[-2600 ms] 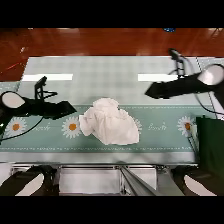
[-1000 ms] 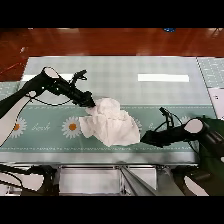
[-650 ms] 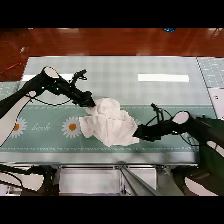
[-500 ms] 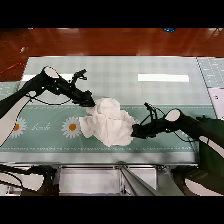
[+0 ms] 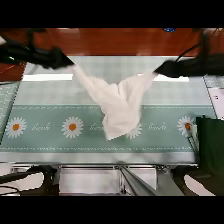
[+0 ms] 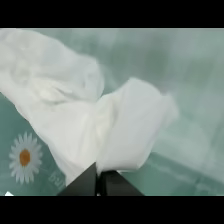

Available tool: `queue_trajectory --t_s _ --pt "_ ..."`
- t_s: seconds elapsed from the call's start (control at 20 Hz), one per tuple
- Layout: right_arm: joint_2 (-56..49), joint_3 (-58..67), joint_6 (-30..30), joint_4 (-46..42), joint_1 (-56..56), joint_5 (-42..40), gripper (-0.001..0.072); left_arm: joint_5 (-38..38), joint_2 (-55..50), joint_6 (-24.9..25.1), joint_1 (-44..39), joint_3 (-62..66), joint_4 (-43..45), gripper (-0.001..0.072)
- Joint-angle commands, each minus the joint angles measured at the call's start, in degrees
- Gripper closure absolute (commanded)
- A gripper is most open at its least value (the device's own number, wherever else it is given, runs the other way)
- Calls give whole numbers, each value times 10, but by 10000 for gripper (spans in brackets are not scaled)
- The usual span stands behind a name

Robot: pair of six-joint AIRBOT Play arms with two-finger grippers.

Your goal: Fold the shirts.

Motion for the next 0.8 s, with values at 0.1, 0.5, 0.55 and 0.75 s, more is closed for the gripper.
queue_trajectory --t_s 0.1,0.5,0.55,0.75 --pt "29 382 5 -57 -83 87 691 50 146 -33 75 163 -19 687" --pt "137 456 28 -231 -85 83 690 68 372 -52 176 176 142 687" --pt "151 456 31 -253 -85 88 690 70 396 -53 179 176 167 687" --pt "192 440 62 -345 -85 151 690 70 461 -77 168 176 243 687"
